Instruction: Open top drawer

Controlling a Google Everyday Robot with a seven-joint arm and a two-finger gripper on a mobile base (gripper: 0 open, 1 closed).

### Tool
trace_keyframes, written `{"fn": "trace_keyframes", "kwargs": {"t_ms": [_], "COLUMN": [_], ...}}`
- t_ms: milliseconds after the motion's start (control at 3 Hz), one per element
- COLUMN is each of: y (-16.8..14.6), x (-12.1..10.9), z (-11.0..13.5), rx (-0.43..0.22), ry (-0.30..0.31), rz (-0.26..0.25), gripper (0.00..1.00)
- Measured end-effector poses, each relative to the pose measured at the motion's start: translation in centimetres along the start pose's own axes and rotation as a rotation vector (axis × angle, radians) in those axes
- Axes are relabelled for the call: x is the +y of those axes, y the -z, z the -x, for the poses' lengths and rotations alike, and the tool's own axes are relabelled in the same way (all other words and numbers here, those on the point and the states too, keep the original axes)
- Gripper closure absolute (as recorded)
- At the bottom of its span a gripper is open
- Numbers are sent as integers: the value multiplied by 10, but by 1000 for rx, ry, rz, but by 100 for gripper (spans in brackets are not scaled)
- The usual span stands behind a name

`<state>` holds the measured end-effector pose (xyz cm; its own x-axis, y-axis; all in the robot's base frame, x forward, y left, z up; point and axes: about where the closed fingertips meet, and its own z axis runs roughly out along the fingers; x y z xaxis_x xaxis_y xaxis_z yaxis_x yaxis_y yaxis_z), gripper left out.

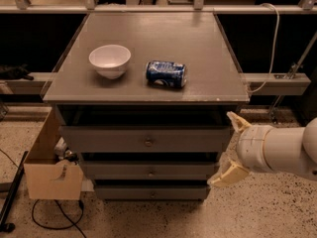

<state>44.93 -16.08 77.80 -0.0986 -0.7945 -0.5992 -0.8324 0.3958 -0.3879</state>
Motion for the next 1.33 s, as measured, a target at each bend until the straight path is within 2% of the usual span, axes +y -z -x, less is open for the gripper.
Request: {"fn": "trace_keyframes", "kwargs": {"t_ms": [1000,1333], "y": [-61,-108], "x": [-6,-14], "z": [-3,-11], "rx": [87,116], "ry": [58,56], "rz": [-1,27], "gripper": [0,0]}}
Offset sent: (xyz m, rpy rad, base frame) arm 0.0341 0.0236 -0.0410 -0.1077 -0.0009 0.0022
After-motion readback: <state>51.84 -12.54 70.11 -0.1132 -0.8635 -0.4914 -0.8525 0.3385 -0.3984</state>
